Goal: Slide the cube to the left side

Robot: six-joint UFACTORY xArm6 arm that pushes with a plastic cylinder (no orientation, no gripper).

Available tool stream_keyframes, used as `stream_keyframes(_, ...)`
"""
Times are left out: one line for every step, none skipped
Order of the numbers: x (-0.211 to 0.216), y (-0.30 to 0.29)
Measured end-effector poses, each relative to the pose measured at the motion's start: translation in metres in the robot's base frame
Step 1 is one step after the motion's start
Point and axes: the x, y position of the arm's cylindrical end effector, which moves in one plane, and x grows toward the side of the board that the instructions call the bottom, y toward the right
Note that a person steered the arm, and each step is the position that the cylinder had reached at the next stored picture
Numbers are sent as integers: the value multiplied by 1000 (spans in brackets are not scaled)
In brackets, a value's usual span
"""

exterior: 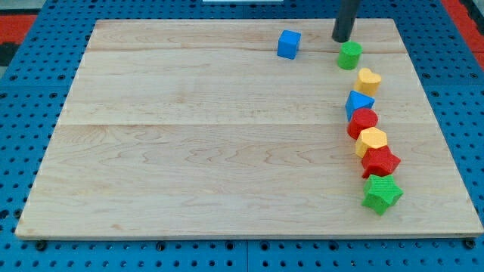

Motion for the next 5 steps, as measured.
stream_keyframes(5,-39)
stream_keyframes(5,-29)
stream_keyframes(12,-69)
stream_keyframes(1,-135)
stream_keyframes(13,-152)
